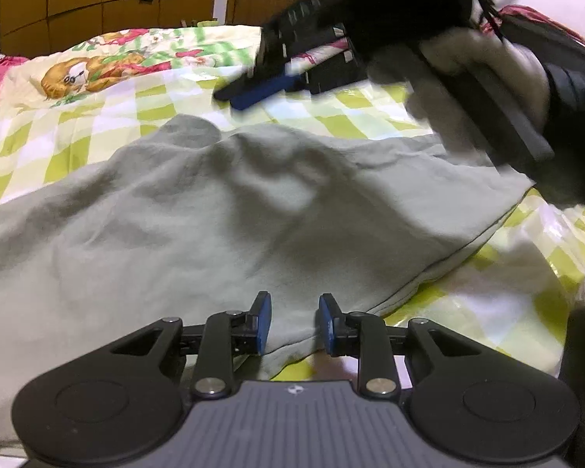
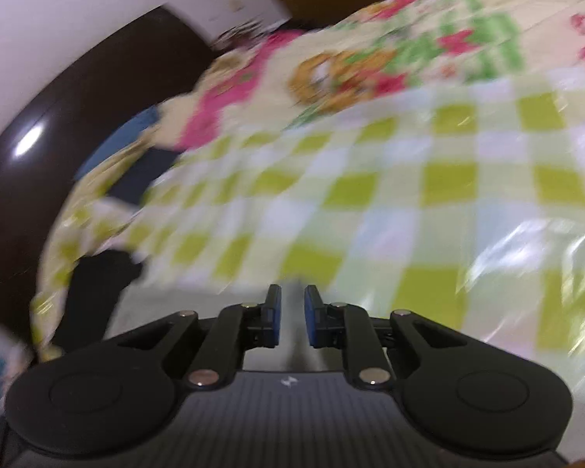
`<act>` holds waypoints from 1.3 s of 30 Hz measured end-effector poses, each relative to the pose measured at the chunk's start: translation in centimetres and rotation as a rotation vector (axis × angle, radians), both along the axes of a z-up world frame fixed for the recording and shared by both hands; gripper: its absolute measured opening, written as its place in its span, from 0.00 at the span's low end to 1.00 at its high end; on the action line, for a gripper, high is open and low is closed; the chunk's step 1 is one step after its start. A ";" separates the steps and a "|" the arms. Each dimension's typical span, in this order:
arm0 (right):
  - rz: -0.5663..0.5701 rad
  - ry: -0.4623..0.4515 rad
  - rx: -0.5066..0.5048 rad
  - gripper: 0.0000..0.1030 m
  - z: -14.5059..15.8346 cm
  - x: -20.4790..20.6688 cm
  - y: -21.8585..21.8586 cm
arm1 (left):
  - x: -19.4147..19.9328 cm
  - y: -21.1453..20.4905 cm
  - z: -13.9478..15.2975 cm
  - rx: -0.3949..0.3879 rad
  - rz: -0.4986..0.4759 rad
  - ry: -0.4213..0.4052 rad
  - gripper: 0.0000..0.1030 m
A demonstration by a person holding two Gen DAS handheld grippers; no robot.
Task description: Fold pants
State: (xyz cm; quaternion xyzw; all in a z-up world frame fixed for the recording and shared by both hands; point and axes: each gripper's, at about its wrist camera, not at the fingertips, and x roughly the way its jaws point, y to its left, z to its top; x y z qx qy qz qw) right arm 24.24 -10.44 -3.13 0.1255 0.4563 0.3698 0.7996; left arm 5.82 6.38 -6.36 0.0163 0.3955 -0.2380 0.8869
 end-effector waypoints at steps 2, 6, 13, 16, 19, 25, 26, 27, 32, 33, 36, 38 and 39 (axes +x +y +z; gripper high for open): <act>-0.001 0.034 -0.023 0.19 -1.0 -0.7 0.0 | 0.0 -0.4 -0.1 0.023 -0.007 0.006 0.39; -0.149 0.114 -0.155 0.14 -4.4 -2.3 -3.2 | -0.4 -0.2 0.0 0.052 -0.001 0.023 0.40; -0.500 0.069 -0.046 0.27 -2.3 -9.3 -15.2 | -0.1 -2.9 1.0 0.066 -0.038 -0.005 0.40; -0.731 0.079 -0.025 0.27 -2.1 -13.8 -22.0 | 0.1 -5.5 0.8 0.074 -0.085 -0.001 0.40; -0.944 0.067 -0.017 0.27 -2.1 -18.0 -28.4 | 0.5 -8.1 0.7 0.098 -0.131 -0.001 0.42; -1.097 0.075 0.138 0.28 -3.9 -19.1 -33.4 | 0.9 -12.9 1.2 0.155 -0.202 -0.001 0.42; -1.102 0.053 0.148 0.28 -4.1 -18.6 -33.3 | 0.8 -13.5 1.4 0.164 -0.214 -0.002 0.42; -1.106 0.044 0.154 0.28 -4.4 -18.2 -33.6 | 0.8 -14.2 1.6 0.174 -0.226 -0.004 0.42; -1.157 0.051 0.158 0.16 -4.6 -17.4 -35.6 | 0.6 -16.0 2.2 0.197 -0.261 -0.008 0.43; -1.157 0.051 0.158 0.15 -4.6 -17.4 -35.6 | 0.6 -16.2 2.2 0.198 -0.264 -0.008 0.43; -1.139 0.018 0.119 0.05 -3.9 -17.7 -36.2 | 0.7 -16.6 2.0 0.199 -0.271 -0.007 0.43; -1.110 0.000 0.098 0.04 -3.1 -17.1 -36.4 | 0.6 -16.8 1.9 0.194 -0.275 -0.002 0.43; -1.087 -0.029 0.102 0.04 -2.2 -17.1 -36.4 | 0.6 -16.9 1.9 0.191 -0.277 -0.003 0.43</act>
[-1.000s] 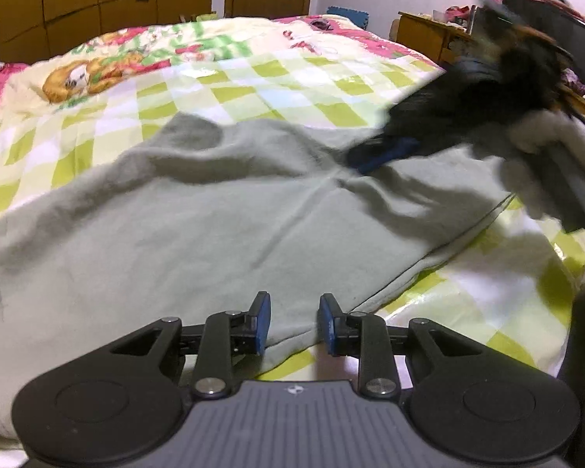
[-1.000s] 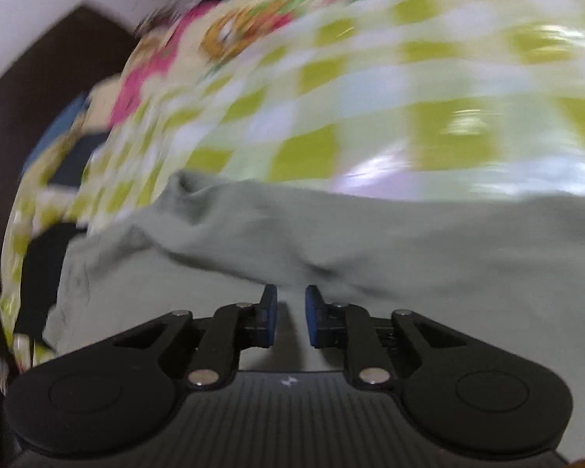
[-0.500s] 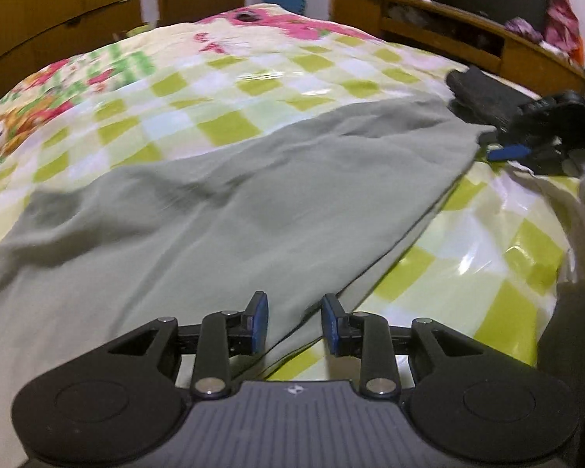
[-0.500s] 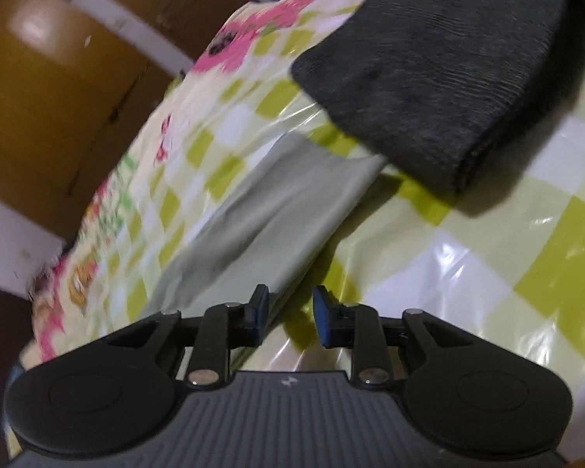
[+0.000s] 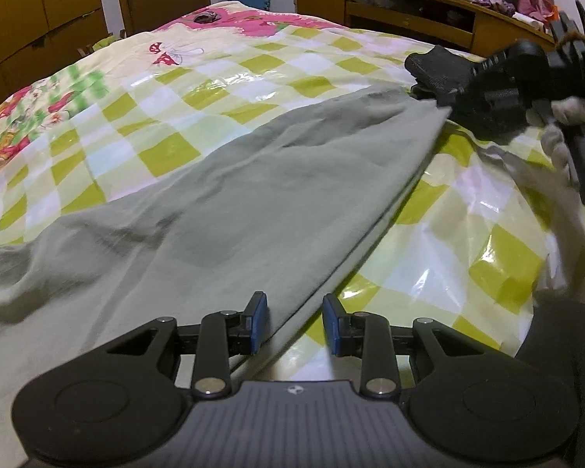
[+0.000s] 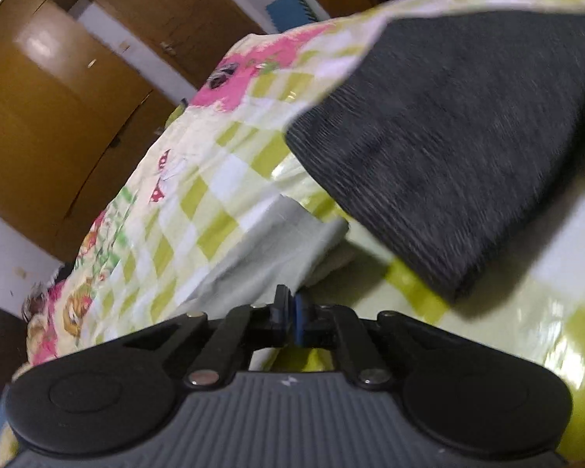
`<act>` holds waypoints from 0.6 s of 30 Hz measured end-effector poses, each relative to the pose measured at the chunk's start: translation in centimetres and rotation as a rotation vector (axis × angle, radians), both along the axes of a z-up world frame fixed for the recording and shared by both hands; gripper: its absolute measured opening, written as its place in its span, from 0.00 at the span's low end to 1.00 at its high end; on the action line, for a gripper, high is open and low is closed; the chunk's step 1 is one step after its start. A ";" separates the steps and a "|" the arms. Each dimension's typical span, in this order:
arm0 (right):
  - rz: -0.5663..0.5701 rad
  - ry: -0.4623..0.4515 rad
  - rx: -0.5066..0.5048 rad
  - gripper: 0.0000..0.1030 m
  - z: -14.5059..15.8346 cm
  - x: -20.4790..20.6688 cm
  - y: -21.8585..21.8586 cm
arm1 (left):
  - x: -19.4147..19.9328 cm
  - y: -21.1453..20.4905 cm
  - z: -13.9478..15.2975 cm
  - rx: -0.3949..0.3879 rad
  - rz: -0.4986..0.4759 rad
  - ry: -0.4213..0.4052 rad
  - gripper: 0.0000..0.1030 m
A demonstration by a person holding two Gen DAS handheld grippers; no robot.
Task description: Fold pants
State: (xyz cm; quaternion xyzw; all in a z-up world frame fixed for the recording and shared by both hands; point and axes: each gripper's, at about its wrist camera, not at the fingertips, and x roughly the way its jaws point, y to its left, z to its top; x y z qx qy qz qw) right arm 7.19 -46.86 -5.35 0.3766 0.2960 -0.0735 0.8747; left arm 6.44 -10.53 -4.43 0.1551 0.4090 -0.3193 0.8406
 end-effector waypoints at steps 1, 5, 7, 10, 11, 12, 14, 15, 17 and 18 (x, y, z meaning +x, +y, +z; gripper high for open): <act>0.000 0.000 0.000 0.03 0.0 0.0 0.0 | 0.0 0.0 0.0 -0.002 -0.005 0.001 0.43; 0.043 -0.011 -0.036 0.03 1.4 1.4 0.2 | -0.1 0.0 0.2 -0.010 -0.010 -0.005 0.43; 0.045 0.038 -0.021 0.05 1.0 1.6 0.1 | 0.1 0.1 0.4 -0.024 -0.009 -0.007 0.43; 0.026 0.083 -0.034 0.10 0.1 0.7 0.0 | 0.2 0.2 0.3 -0.031 -0.008 -0.012 0.44; 0.011 0.095 -0.033 0.10 -0.2 0.1 -0.1 | 0.3 0.2 0.3 -0.031 -0.008 -0.011 0.44; 0.005 0.099 -0.022 0.10 -0.2 -0.2 -0.3 | 0.3 0.1 0.3 -0.031 -0.008 -0.011 0.44; -0.026 0.096 -0.021 0.10 -0.2 -0.9 -0.7 | 0.2 0.2 0.3 -0.035 -0.011 -0.011 0.44; -0.030 0.099 -0.054 0.10 0.2 -1.1 -0.9 | 0.2 0.2 0.3 -0.036 -0.012 -0.010 0.44; -0.034 0.096 -0.063 0.06 0.5 -1.1 -1.0 | 0.1 0.1 0.3 -0.038 -0.013 -0.009 0.44; -0.024 0.087 -0.063 0.04 0.7 -0.8 -1.1 | 0.1 0.1 0.2 -0.038 -0.014 -0.006 0.44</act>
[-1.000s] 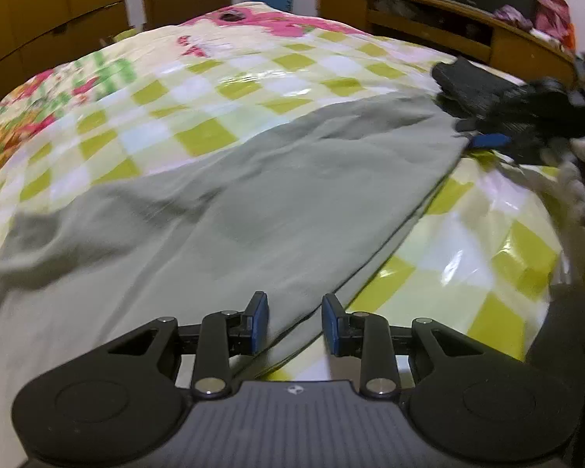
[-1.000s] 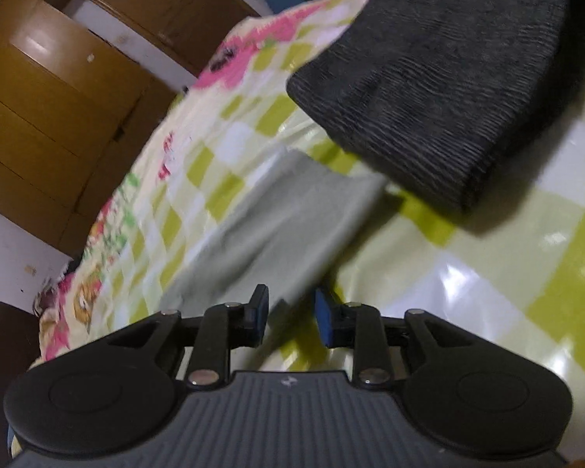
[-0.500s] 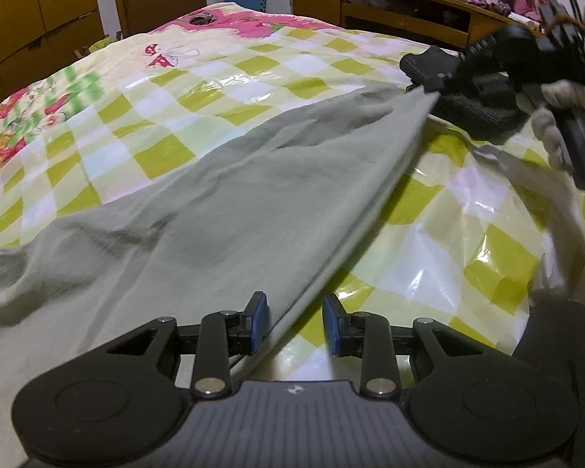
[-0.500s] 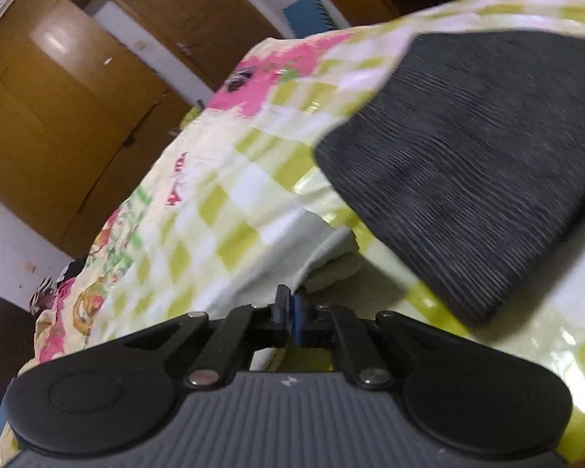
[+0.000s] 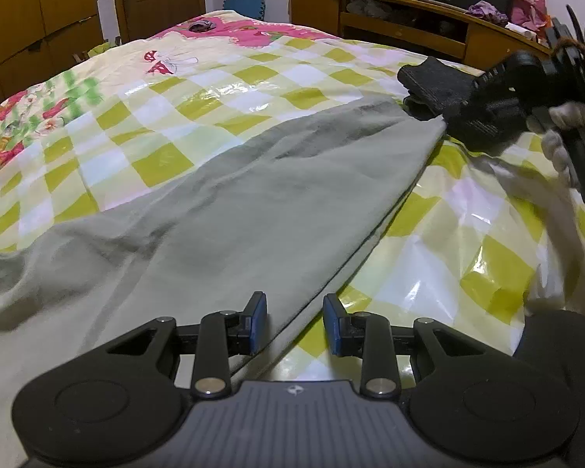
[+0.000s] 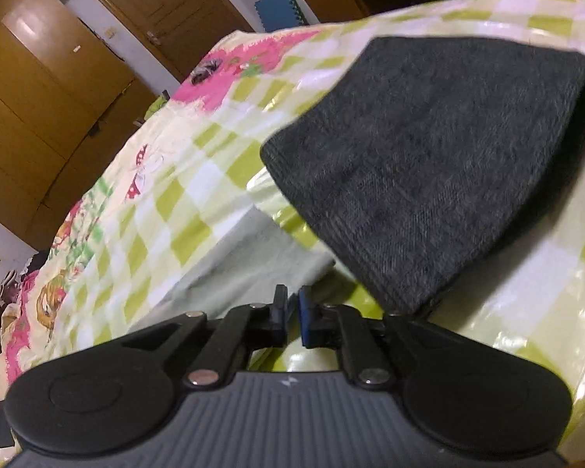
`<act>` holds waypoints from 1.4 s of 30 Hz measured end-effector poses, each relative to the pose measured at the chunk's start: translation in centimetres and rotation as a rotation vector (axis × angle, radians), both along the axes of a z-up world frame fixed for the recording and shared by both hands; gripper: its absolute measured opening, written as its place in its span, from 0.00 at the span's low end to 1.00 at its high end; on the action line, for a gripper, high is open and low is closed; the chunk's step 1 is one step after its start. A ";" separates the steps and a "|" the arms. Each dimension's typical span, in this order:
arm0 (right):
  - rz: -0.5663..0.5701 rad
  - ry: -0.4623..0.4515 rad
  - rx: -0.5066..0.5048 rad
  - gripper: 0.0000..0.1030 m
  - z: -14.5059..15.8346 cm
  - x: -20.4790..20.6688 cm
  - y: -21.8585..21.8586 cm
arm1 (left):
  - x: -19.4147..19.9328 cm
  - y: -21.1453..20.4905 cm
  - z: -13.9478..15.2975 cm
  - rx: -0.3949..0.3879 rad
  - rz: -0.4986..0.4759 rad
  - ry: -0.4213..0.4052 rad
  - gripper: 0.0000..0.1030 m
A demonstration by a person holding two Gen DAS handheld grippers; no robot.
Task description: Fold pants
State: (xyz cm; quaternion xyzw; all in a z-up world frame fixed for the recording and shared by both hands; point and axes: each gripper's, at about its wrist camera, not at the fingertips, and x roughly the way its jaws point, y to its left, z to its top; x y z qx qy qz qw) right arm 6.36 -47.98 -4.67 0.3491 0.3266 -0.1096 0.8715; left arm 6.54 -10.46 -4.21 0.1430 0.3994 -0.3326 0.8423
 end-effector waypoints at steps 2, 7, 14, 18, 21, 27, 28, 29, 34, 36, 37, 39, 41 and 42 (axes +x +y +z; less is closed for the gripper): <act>0.034 -0.022 0.033 0.01 0.2 1.1 0.0 | -0.1 -0.1 -0.1 0.004 -0.002 0.002 0.44; 0.042 -0.042 0.031 0.01 0.8 1.7 0.1 | -0.3 -0.1 0.4 0.004 -0.011 -0.010 0.44; -0.005 0.020 0.036 0.20 0.6 -0.9 -0.3 | 0.2 -0.5 0.4 -0.024 -0.007 -0.014 0.44; -0.047 0.055 0.083 0.27 -1.0 0.0 -1.2 | 0.0 -1.0 0.6 -0.029 -0.027 -0.019 0.44; -0.076 0.015 0.088 0.08 -1.0 0.4 -1.2 | 0.0 -1.1 0.6 -0.028 -0.032 -0.017 0.44; -0.004 -0.107 0.030 0.02 2.7 0.6 0.0 | 0.2 -1.0 0.2 -0.018 -0.028 -0.013 0.45; -0.004 -0.107 0.030 0.02 2.7 0.6 0.0 | 0.2 -0.9 0.3 -0.021 -0.026 -0.011 0.45; 0.011 -0.183 0.052 0.02 4.0 0.5 0.1 | 0.2 -0.9 0.3 -0.024 -0.025 -0.010 0.45; -0.005 -0.140 0.022 0.02 3.2 1.1 -0.2 | 0.1 -0.7 0.3 -0.026 -0.023 -0.011 0.45; 0.010 -0.032 0.047 0.03 0.9 1.3 -0.8 | 0.0 -0.5 0.3 -0.024 -0.023 -0.012 0.45; -0.005 0.019 0.067 0.09 -0.3 0.3 -0.9 | -0.1 -0.4 0.3 -0.023 -0.023 -0.012 0.45; -0.006 0.021 0.084 0.09 -0.5 -0.2 -0.9 | 0.0 -0.1 0.1 -0.016 -0.020 -0.007 0.45; 0.000 0.002 0.144 0.14 -0.8 -1.2 -0.8 | 0.0 0.1 -0.1 -0.008 -0.016 -0.005 0.45; 0.005 0.003 0.161 0.18 -1.0 -1.2 -0.6 | 0.0 0.2 -0.1 -0.006 -0.014 -0.003 0.45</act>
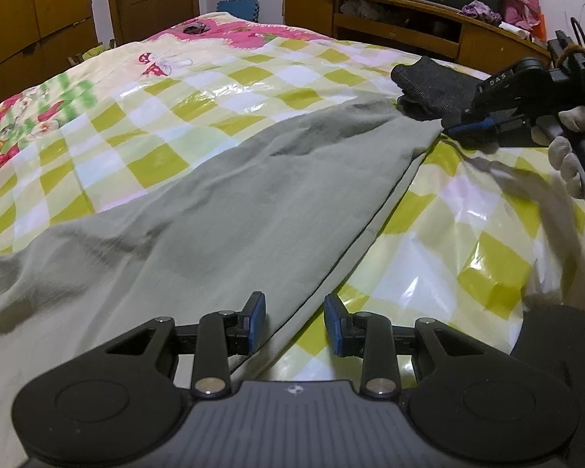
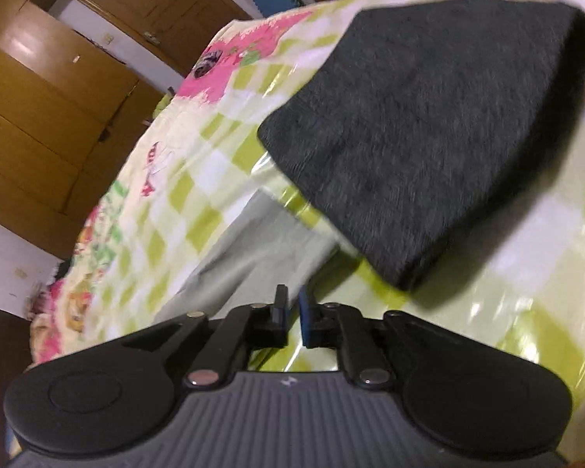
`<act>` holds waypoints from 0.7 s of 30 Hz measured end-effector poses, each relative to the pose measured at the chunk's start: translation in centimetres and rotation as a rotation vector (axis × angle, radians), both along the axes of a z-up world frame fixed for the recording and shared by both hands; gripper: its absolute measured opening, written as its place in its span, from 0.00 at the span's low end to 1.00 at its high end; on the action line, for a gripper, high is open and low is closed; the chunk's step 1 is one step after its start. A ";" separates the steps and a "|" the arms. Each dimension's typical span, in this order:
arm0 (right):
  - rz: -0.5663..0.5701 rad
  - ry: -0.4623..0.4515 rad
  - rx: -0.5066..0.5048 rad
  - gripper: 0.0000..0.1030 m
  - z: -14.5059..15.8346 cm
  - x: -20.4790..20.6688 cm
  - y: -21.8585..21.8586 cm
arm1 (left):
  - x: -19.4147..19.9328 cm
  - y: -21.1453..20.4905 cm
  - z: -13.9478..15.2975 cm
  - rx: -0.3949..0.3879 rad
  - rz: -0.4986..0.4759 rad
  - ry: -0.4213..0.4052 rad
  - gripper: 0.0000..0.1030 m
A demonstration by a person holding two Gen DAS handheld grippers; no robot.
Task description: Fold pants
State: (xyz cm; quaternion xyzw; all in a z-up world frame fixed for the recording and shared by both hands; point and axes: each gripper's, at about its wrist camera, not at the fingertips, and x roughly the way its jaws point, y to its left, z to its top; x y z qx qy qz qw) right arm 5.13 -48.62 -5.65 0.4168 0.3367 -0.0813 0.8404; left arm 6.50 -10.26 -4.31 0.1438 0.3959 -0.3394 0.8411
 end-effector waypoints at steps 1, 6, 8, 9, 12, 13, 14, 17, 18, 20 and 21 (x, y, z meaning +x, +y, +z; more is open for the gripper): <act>-0.008 0.019 0.013 0.25 -0.6 0.4 0.3 | 0.0 0.1 0.0 0.001 0.002 -0.001 0.45; -0.058 0.001 0.120 0.27 -2.5 1.9 0.1 | -0.2 0.2 0.2 -0.008 0.011 -0.003 0.45; -0.071 -0.007 0.147 0.27 -3.6 2.9 0.2 | -0.2 0.2 0.1 -0.005 0.011 -0.003 0.45; -0.068 -0.040 0.168 0.27 -4.4 3.7 0.5 | -0.1 0.2 0.1 -0.006 0.014 -0.002 0.45; -0.086 -0.065 0.190 0.25 -4.8 4.0 0.7 | 0.1 0.3 0.1 -0.015 0.030 -0.004 0.45; -0.088 -0.109 0.247 0.11 -5.0 4.0 1.1 | 0.2 0.5 0.1 -0.019 0.039 -0.004 0.46; -0.075 -0.129 0.281 0.05 -5.0 4.0 1.3 | 0.4 0.6 0.0 -0.022 0.047 0.002 0.47; -0.083 -0.179 0.317 0.04 -4.0 3.8 1.8 | 0.7 0.5 -1.0 -0.001 0.062 0.033 0.50; -0.097 -0.213 0.334 0.04 -3.3 3.5 1.5 | 0.8 0.4 -1.4 0.007 0.059 0.049 0.50; -0.112 -0.272 0.367 0.04 -2.0 2.8 0.6 | 0.6 0.0 -1.9 0.004 0.056 0.061 0.50; -0.113 -0.287 0.358 0.04 -1.3 2.5 0.3 | 0.4 -0.4 -1.9 -0.003 0.046 0.069 0.50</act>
